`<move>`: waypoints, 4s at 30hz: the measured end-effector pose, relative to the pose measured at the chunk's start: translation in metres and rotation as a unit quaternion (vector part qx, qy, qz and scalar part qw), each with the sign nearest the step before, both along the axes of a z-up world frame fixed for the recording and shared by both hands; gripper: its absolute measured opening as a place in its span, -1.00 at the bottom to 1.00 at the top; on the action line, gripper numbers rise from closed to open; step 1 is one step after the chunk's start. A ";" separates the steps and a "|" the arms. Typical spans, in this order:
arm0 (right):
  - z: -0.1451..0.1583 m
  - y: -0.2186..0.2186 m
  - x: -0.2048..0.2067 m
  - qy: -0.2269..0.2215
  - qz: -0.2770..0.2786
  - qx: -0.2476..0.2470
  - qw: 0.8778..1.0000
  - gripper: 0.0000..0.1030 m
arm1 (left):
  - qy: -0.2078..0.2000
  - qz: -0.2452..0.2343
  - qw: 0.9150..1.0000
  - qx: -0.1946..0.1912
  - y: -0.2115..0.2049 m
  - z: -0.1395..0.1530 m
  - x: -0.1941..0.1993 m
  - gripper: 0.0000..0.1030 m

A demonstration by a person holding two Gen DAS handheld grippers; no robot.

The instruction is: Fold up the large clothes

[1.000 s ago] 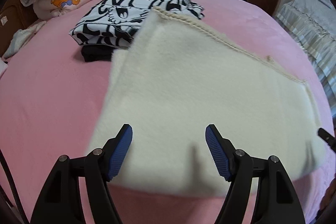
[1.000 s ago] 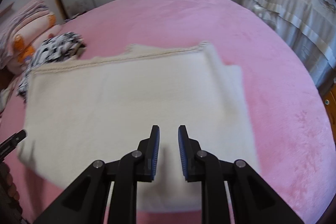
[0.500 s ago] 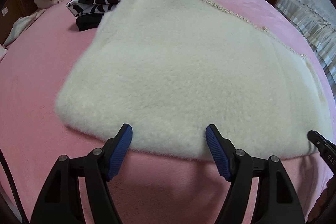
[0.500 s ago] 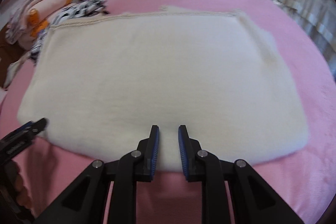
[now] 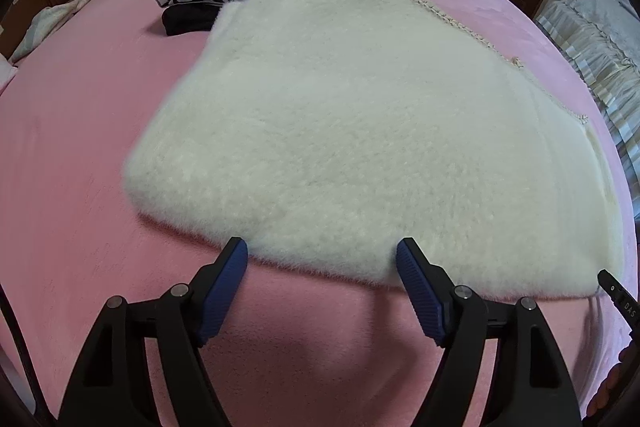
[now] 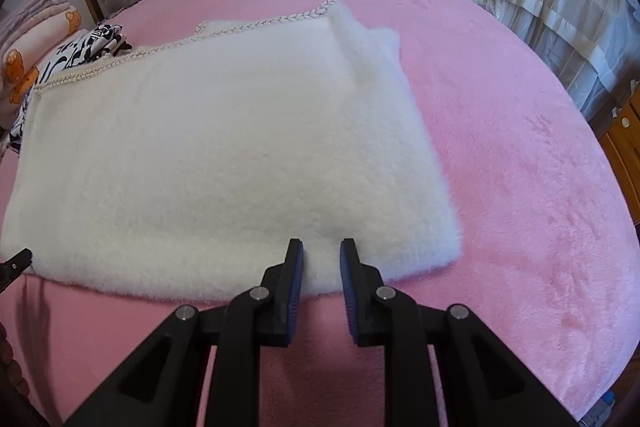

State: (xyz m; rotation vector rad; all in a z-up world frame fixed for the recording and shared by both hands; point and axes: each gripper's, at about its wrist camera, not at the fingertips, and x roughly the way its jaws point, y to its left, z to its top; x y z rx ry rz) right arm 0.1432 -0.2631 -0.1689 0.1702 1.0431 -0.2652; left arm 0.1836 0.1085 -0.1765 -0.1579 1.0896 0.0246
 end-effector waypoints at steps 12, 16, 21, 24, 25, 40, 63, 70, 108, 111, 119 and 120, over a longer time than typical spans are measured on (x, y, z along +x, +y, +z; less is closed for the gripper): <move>0.029 0.017 -0.012 -0.007 -0.002 0.024 1.000 -0.62 | 0.007 -0.003 1.000 -0.019 0.008 0.024 -0.018 0.46; 0.045 0.032 -0.020 -0.028 0.005 0.032 0.999 -0.47 | 0.007 -0.007 0.999 -0.048 0.011 0.031 -0.032 0.47; 0.058 0.055 -0.030 -0.065 0.022 0.025 0.997 -0.26 | 0.016 -0.005 0.992 -0.124 0.015 0.016 -0.042 0.47; 0.059 0.069 -0.032 -0.080 0.037 0.033 0.996 -0.26 | 0.023 0.006 0.984 -0.176 0.020 -0.006 -0.043 0.47; 0.059 0.073 -0.032 -0.085 0.042 0.037 0.995 -0.26 | 0.024 0.010 0.981 -0.192 0.022 -0.014 -0.042 0.47; 0.037 0.114 0.017 -0.095 0.115 0.025 0.988 -0.26 | -0.109 0.093 0.966 -0.214 0.057 -0.033 0.059 0.16; 0.013 0.101 0.100 -0.048 0.178 0.143 0.972 -0.70 | -0.274 -0.090 0.956 -0.048 -0.124 0.136 0.044 -0.60; 0.044 -0.041 0.007 -0.117 -0.008 0.097 0.988 -0.69 | -0.245 -0.200 0.945 -0.081 -0.261 0.107 0.035 -0.59; 0.058 -0.054 0.061 -0.003 0.110 0.140 0.984 -0.41 | -0.011 -0.177 0.983 -0.048 -0.165 0.035 0.072 0.65; 0.048 -0.048 0.068 0.020 0.124 0.109 0.986 -0.68 | -0.008 -0.201 0.977 -0.069 -0.170 0.033 0.076 0.21; 0.070 -0.075 0.014 -0.066 0.083 0.107 0.989 -0.72 | -0.035 -0.242 0.969 -0.033 -0.202 0.040 0.058 0.05; 0.046 -0.079 0.013 -0.040 0.072 0.114 0.990 -0.72 | -0.044 -0.248 0.968 -0.008 -0.210 0.034 0.051 0.05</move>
